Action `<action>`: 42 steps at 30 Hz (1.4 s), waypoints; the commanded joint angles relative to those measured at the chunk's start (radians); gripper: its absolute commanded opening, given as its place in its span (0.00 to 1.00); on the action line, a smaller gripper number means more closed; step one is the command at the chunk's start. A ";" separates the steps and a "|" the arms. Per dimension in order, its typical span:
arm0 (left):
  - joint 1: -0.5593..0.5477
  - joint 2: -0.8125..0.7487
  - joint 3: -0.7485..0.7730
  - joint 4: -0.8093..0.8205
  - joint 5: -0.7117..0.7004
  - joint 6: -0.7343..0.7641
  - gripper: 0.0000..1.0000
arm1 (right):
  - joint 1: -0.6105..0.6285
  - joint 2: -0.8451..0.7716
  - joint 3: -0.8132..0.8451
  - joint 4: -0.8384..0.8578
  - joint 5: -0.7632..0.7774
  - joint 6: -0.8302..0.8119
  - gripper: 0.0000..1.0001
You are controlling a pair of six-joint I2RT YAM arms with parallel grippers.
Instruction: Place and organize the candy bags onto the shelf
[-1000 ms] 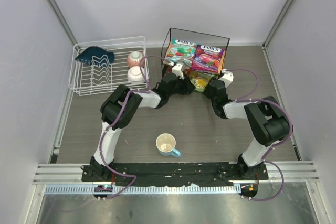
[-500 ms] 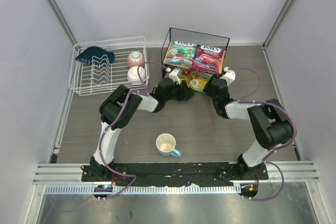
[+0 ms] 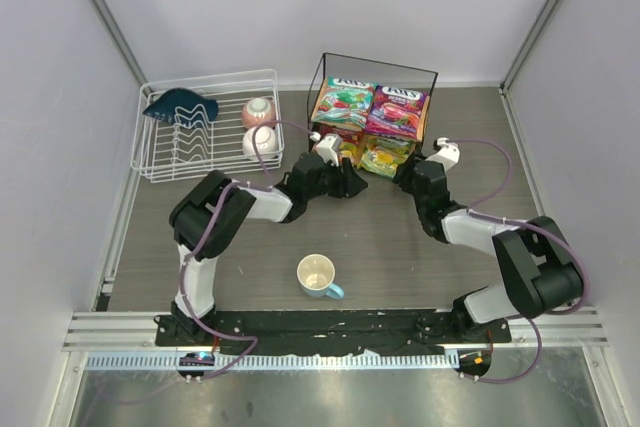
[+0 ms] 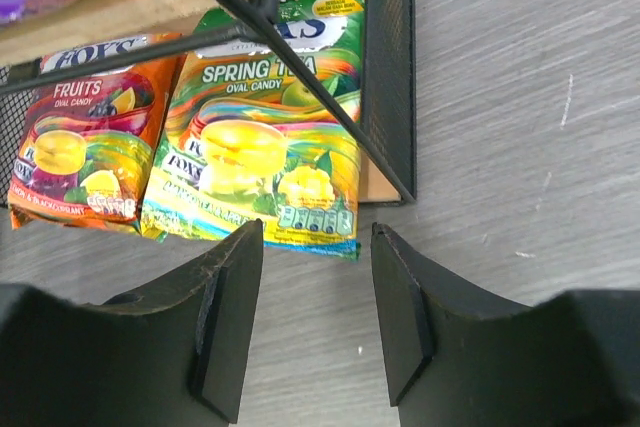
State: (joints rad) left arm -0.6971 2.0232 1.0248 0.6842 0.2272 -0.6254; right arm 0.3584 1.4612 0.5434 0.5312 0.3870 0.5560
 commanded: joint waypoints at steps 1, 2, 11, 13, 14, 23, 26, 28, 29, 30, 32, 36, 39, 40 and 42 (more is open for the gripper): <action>-0.034 -0.096 -0.064 0.041 -0.023 -0.002 0.51 | -0.002 -0.100 -0.062 -0.005 -0.008 0.016 0.53; -0.039 -0.109 -0.075 0.041 -0.026 -0.002 0.51 | -0.003 -0.117 -0.072 -0.011 -0.010 0.021 0.53; -0.088 -0.297 -0.235 0.011 -0.075 -0.004 0.56 | -0.003 -0.312 -0.177 -0.115 -0.074 0.036 0.53; -0.088 -0.349 -0.261 -0.065 -0.100 0.012 0.58 | -0.001 -0.350 -0.177 -0.157 -0.095 0.035 0.54; -0.088 -0.413 -0.270 -0.089 -0.127 0.035 0.59 | -0.001 -0.366 -0.178 -0.198 -0.115 0.032 0.54; -0.081 -0.840 -0.426 -0.405 -0.423 0.099 0.73 | -0.001 -0.587 -0.230 -0.425 -0.151 0.050 0.54; -0.079 -0.946 -0.480 -0.492 -0.477 0.107 0.77 | -0.001 -0.633 -0.253 -0.485 -0.181 0.071 0.54; -0.079 -1.046 -0.518 -0.557 -0.532 0.107 0.79 | -0.001 -0.654 -0.281 -0.496 -0.221 0.093 0.59; -0.078 -1.075 -0.529 -0.577 -0.546 0.107 0.80 | -0.001 -0.663 -0.289 -0.497 -0.233 0.099 0.60; -0.079 -1.133 -0.551 -0.619 -0.575 0.104 0.81 | -0.001 -0.679 -0.304 -0.502 -0.241 0.108 0.60; -0.079 -1.185 -0.569 -0.662 -0.597 0.093 0.84 | -0.001 -0.699 -0.312 -0.514 -0.261 0.136 0.63; -0.079 -1.291 -0.620 -0.782 -0.649 0.052 0.98 | -0.001 -0.739 -0.324 -0.524 -0.267 0.188 0.73; -0.078 -1.374 -0.638 -0.863 -0.681 0.013 1.00 | -0.001 -0.766 -0.333 -0.576 -0.260 0.200 0.81; -0.079 -1.394 -0.641 -0.883 -0.689 0.007 1.00 | -0.001 -0.782 -0.335 -0.597 -0.255 0.202 0.82; -0.079 -1.452 -0.647 -0.941 -0.707 -0.005 1.00 | -0.001 -0.802 -0.336 -0.623 -0.246 0.202 0.86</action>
State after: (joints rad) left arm -0.7784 0.6529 0.3836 -0.1158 -0.4026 -0.5884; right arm 0.3584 0.7002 0.2165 -0.0410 0.1364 0.7288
